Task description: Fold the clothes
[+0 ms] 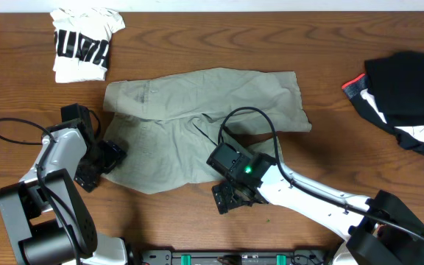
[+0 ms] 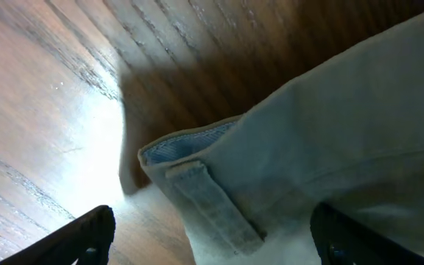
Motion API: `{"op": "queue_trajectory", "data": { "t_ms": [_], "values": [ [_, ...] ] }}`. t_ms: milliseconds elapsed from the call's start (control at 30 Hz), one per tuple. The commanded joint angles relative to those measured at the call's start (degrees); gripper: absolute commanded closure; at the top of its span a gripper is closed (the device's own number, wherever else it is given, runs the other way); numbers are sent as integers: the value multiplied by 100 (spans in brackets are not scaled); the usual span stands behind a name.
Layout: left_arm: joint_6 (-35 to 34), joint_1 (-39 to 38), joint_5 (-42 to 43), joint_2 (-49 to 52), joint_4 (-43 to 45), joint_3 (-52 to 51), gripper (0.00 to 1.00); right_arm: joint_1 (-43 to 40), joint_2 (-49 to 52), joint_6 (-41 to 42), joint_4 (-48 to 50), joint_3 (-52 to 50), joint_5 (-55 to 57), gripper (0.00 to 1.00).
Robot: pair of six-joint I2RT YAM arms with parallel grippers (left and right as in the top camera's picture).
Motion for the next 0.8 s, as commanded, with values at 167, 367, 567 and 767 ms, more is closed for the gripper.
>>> {"op": "queue_trajectory", "data": {
  "t_ms": [167, 367, 567, 767],
  "values": [
    [-61, 31, -133, 76, 26, -50, 16, 157, 48, 63, -39, -28, 800, 12],
    [-63, 31, -127, 76, 39, -50, 16, 155, 48, 68, -24, -33, 1370, 12],
    [-61, 31, 46, 76, 81, -50, 16, 157, 48, 85, 221, -96, 1506, 12],
    [-61, 31, 46, 76, 85, -50, 16, 155, 48, 90, 616, -476, 1491, 12]
  ]
}}
